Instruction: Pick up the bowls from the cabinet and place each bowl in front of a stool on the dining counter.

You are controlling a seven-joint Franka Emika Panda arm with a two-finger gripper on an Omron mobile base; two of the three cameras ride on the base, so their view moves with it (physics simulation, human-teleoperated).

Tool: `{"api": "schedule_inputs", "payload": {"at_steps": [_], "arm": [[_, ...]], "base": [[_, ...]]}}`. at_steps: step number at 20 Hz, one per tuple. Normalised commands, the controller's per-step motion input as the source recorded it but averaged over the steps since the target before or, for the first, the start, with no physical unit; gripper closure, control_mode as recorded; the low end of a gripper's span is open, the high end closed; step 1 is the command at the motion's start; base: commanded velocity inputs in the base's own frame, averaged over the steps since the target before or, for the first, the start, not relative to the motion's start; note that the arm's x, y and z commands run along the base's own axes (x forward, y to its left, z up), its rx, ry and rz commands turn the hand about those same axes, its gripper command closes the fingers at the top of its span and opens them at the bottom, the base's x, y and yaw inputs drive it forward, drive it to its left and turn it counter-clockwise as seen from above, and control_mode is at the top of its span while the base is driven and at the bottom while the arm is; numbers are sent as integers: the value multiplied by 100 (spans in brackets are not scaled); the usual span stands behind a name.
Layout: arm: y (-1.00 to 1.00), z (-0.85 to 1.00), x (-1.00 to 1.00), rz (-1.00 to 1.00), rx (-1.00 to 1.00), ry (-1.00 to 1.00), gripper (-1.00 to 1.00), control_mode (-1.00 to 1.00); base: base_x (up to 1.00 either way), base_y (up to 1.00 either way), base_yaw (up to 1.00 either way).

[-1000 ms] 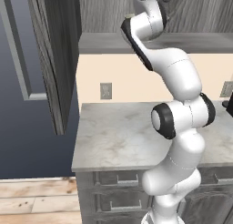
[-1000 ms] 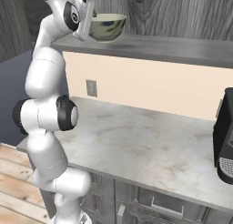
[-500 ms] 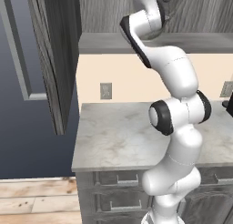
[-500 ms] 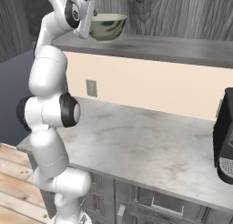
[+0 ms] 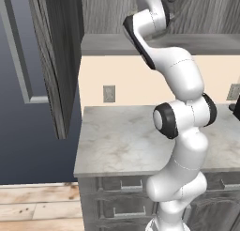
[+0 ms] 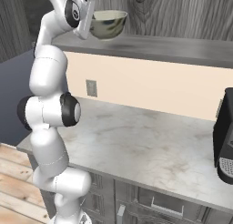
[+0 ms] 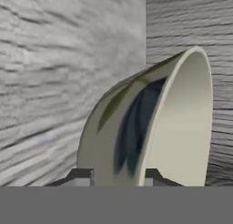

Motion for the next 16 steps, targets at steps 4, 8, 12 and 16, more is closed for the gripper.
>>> {"api": "schedule_inputs", "payload": {"at_steps": [4, 8, 12, 16], "arm": [[0, -14, 0, 0, 1, 1, 100, -100], [0, -1, -9, 0, 0, 0, 100, -100], [0, 0, -44, -1, 0, -7, 100, -100], [-9, -7, -58, -5, 0, -14, 100, -100]], "base": [[0, 0, 0], [0, 0, 0], [0, 0, 0], [0, 0, 0]]}}
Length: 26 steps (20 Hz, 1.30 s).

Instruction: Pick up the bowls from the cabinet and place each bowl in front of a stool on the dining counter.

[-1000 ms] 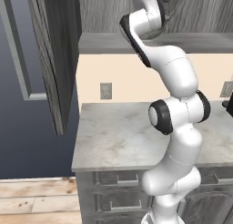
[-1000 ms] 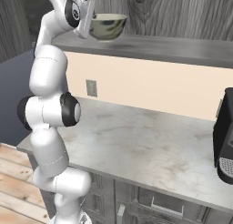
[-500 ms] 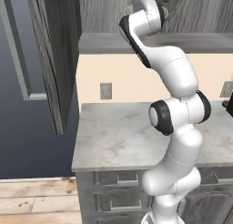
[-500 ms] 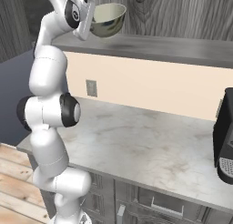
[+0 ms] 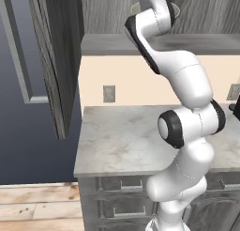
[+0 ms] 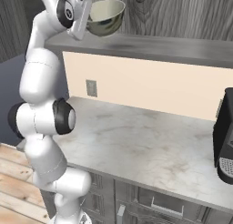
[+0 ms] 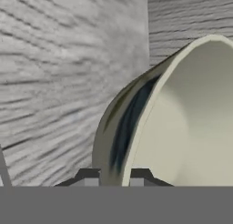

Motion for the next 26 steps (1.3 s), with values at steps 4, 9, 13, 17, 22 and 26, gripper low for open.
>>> {"api": "schedule_inputs", "payload": {"at_steps": [4, 9, 13, 17, 22, 26], "arm": [[-23, -54, -37, -9, -5, -14, 100, -100], [-20, -60, -21, -7, -10, -13, 100, -100], [-25, 0, -51, -1, -2, -16, 100, -100], [-32, 0, -55, 0, 0, -14, 100, -100], [-27, 6, -80, 0, 0, -9, 100, -100], [-19, 14, -100, -5, 0, -1, 100, -100]], "base": [[0, 0, 0], [0, 0, 0], [0, 0, 0], [0, 0, 0], [0, 0, 0], [0, 0, 0]]}}
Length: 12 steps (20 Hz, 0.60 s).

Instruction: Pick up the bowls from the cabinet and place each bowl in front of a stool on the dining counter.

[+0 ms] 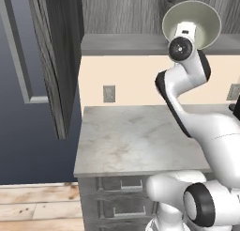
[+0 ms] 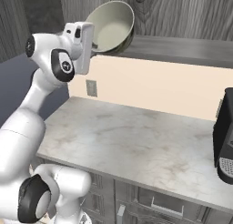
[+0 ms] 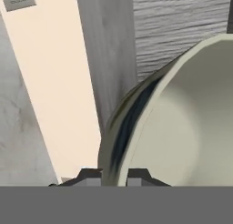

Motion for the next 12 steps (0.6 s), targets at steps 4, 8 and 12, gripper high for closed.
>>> {"api": "schedule_inputs", "payload": {"at_steps": [4, 8, 12], "arm": [[-27, 29, -100, -9, 0, 1, 100, -100], [-24, 7, -100, -10, 0, 8, 100, -100], [-18, -13, -79, -14, 5, 26, 100, -100]], "base": [[0, 0, 0], [0, 0, 0], [0, 0, 0]]}}
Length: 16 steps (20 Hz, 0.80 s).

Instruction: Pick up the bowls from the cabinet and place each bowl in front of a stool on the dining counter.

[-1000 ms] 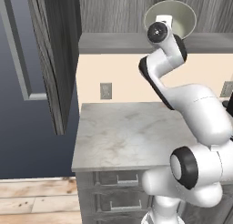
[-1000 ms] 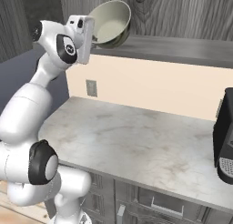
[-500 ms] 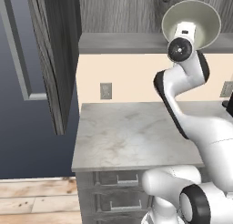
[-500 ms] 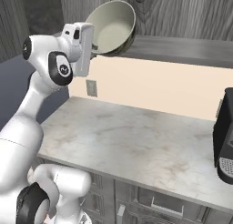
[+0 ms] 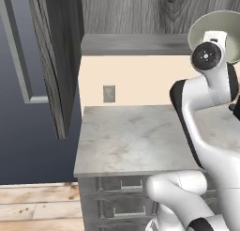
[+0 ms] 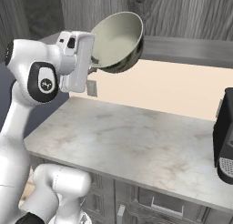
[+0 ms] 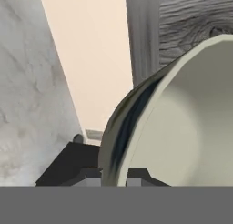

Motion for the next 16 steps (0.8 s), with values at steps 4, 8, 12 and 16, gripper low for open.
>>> {"api": "schedule_inputs", "payload": {"at_steps": [4, 8, 12, 16], "arm": [[-22, -23, -46, -14, 20, 29, 100, -100], [-21, -25, -37, -12, 23, 28, 100, -100], [-2, -39, -39, -6, 27, 16, 100, -100], [21, -39, -38, 3, 22, 2, 100, -100]], "base": [[0, 0, 0], [0, 0, 0], [0, 0, 0], [0, 0, 0]]}}
